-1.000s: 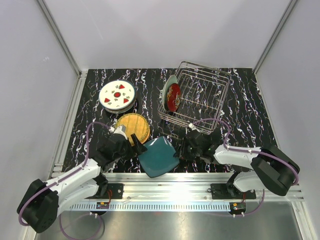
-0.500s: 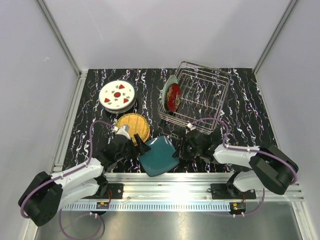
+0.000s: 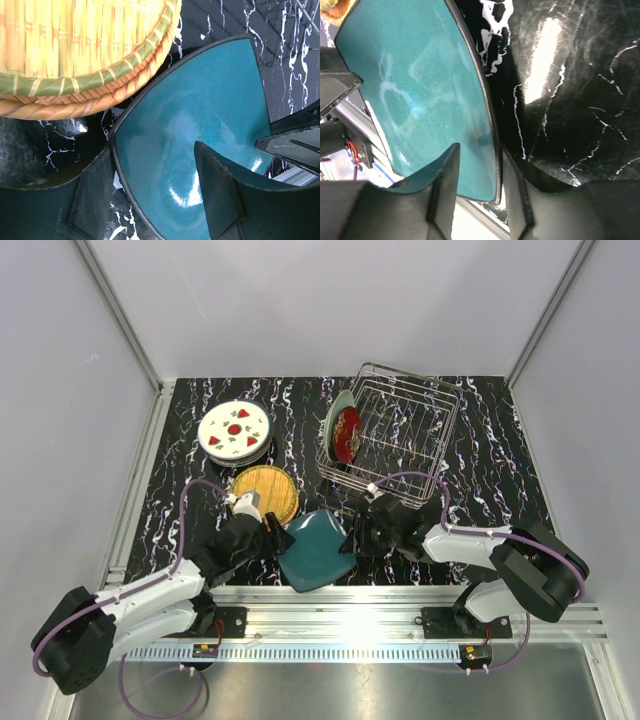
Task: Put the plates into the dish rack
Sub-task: Pass the plate from the right arm to the left
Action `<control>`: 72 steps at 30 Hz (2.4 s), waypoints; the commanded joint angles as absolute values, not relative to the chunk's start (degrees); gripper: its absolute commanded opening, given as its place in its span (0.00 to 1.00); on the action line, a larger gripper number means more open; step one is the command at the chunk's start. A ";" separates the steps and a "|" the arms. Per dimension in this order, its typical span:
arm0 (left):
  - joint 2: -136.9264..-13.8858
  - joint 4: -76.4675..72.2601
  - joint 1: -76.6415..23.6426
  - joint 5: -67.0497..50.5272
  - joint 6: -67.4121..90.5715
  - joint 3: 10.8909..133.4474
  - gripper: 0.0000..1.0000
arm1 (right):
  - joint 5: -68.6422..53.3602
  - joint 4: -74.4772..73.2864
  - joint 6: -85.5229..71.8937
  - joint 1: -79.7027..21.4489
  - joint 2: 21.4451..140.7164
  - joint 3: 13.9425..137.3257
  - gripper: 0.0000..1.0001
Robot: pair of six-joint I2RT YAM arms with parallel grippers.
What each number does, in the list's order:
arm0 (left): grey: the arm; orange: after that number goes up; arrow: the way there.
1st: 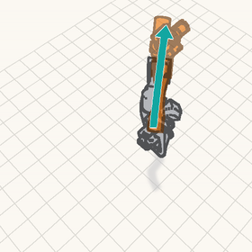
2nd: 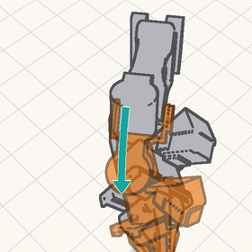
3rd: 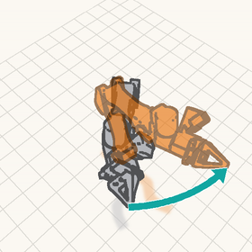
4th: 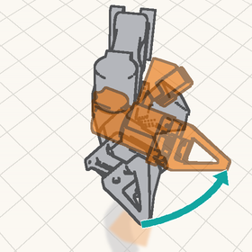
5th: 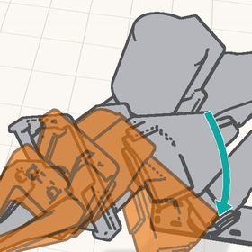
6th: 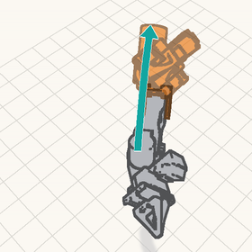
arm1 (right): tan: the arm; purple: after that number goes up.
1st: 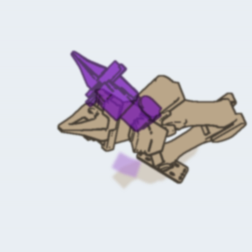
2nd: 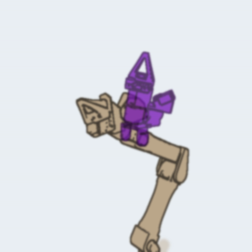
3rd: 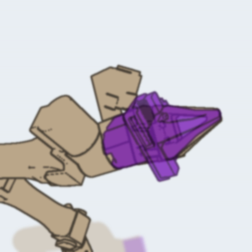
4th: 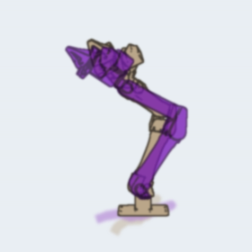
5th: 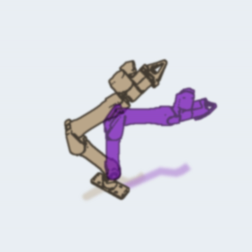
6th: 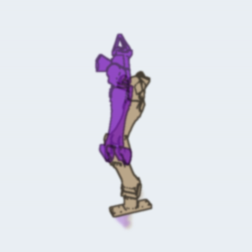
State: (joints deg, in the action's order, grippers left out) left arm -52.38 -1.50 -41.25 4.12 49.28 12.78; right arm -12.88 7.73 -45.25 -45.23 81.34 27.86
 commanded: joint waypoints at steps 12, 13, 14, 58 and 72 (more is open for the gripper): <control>-43.51 -17.13 -46.41 -4.39 51.68 13.80 0.57 | -19.07 14.15 -42.19 -45.97 85.51 28.30 0.63; -43.59 -18.62 -46.41 -5.09 51.59 13.54 0.57 | -19.42 15.11 -42.10 -45.71 86.13 28.30 0.64; -43.68 -18.98 -46.58 -5.36 51.33 13.62 0.57 | -20.29 15.55 -42.10 -45.53 86.48 28.21 0.65; -47.03 7.03 -54.14 13.62 41.48 33.22 0.00 | -18.99 4.22 -36.30 -38.94 71.28 28.74 0.88; -49.92 13.62 -54.05 18.63 39.20 39.62 0.00 | -15.74 0.45 -34.98 -38.67 65.48 28.74 0.89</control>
State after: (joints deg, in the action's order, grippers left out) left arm -50.00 17.63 -53.95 15.33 40.03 33.65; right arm -18.00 2.63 -36.64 -39.22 68.20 26.96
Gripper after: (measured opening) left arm 0.047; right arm 0.885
